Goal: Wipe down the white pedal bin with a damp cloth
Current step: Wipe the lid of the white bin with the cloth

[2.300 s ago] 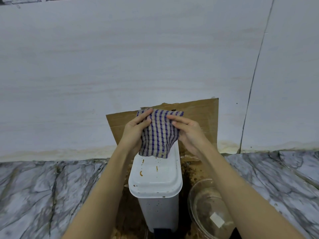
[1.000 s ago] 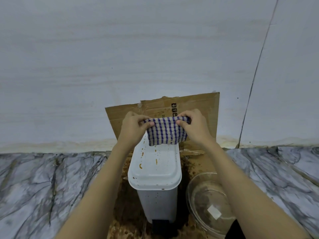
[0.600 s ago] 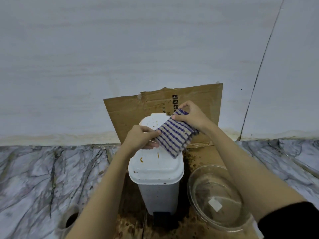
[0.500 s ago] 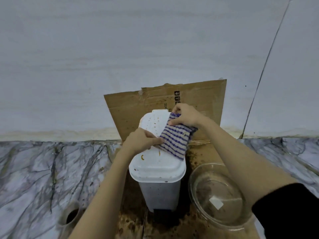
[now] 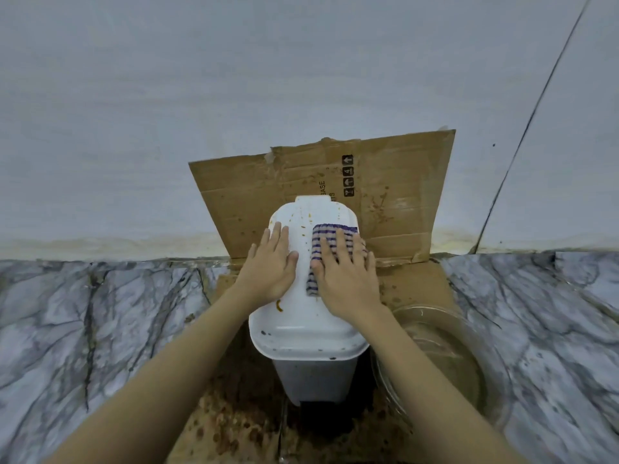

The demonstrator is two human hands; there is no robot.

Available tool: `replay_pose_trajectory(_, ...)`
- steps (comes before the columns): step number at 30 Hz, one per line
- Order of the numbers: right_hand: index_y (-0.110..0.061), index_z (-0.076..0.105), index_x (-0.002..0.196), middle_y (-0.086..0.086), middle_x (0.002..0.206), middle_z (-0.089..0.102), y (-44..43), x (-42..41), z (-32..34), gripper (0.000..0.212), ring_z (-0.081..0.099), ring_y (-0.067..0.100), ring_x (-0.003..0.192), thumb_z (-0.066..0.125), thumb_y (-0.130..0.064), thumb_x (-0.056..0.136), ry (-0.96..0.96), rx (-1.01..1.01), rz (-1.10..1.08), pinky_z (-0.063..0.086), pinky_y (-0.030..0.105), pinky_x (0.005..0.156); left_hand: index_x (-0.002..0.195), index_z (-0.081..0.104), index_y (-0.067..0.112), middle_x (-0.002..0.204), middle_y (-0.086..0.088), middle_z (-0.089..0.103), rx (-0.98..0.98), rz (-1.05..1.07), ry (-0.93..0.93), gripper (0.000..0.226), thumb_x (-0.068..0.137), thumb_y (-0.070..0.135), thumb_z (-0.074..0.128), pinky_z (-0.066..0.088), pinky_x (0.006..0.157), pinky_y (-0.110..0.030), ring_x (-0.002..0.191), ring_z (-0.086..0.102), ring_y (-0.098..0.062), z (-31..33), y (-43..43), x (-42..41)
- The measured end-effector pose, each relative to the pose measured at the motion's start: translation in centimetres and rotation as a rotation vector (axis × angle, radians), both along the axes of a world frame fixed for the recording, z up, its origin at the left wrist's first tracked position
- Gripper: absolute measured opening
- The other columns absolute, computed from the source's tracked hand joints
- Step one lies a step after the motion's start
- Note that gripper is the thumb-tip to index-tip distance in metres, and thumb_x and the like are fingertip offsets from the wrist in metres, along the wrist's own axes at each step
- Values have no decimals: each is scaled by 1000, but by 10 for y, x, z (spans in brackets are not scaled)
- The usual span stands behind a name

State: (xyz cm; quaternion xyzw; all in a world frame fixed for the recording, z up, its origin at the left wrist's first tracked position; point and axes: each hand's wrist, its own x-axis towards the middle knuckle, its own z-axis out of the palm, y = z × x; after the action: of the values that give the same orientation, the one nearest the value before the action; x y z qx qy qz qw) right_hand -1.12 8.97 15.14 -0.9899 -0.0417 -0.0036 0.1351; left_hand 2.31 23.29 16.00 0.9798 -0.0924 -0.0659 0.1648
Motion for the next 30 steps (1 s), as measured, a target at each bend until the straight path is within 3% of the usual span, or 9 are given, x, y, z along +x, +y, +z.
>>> replay_pose_trajectory(4, -24, 5, 151, 7, 160, -1, 3, 23, -3, 55, 0, 33, 146, 18, -40, 100, -31, -51, -29, 8, 48, 116, 150, -5, 12, 159, -1, -14, -145, 7, 56, 59, 102, 37, 17, 1, 119, -40, 147, -10, -17, -15, 5, 0)
replay_pose_trajectory(9, -32, 4, 150, 6, 160, -6, 4, 70, 0, 52, -4, 34, 145, 18, -40, 100, 51, -69, -10, 3, 49, 116, 150, -3, 9, 159, 1, -13, -313, -1, 18, 60, 102, 35, 23, -1, 115, -23, 146, -9, -10, -20, 5, 0)
replay_pose_trajectory(15, -32, 1, 150, 5, 159, -8, 3, 132, 6, 53, -4, 33, 145, 15, -43, 100, 128, -55, 5, 2, 48, 117, 150, -3, 13, 158, 5, -15, -341, -9, 7, 59, 102, 35, 22, 1, 116, -25, 146, -9, -7, -22, 4, -1)
replay_pose_trajectory(21, -21, 39, 130, 13, 145, 28, 5, 146, 14, 39, 29, 37, 131, 31, -38, 96, -2, 48, -87, 22, 54, 105, 150, -5, 15, 158, 6, -17, -335, 2, 1, 58, 102, 36, 20, 1, 117, -26, 145, -10, -6, -22, 5, -3)
replay_pose_trajectory(25, -15, 43, 123, 14, 134, 36, 11, 148, 9, 35, 36, 32, 121, 31, -36, 98, -206, -28, -67, 30, 50, 95, 150, -5, 15, 158, 6, -17, -341, 4, 1, 58, 102, 35, 20, 2, 117, -27, 145, -10, -6, -22, 3, -3)
replay_pose_trajectory(27, -13, 39, 131, 13, 140, 35, 19, 148, 2, 41, 33, 30, 128, 30, -36, 99, -212, -69, -45, 29, 50, 99, 150, -4, 14, 158, 6, -17, -345, 10, -3, 58, 102, 34, 20, 3, 117, -26, 145, -9, -6, -23, 3, -3)
replay_pose_trajectory(30, -17, 21, 147, 4, 159, 10, 28, 146, 0, 51, 8, 28, 145, 19, -37, 100, -55, -62, 59, 9, 60, 112, 150, -4, 15, 158, 7, -17, -351, 13, -6, 58, 102, 34, 21, 3, 116, -25, 145, -8, -5, -24, 4, -3)
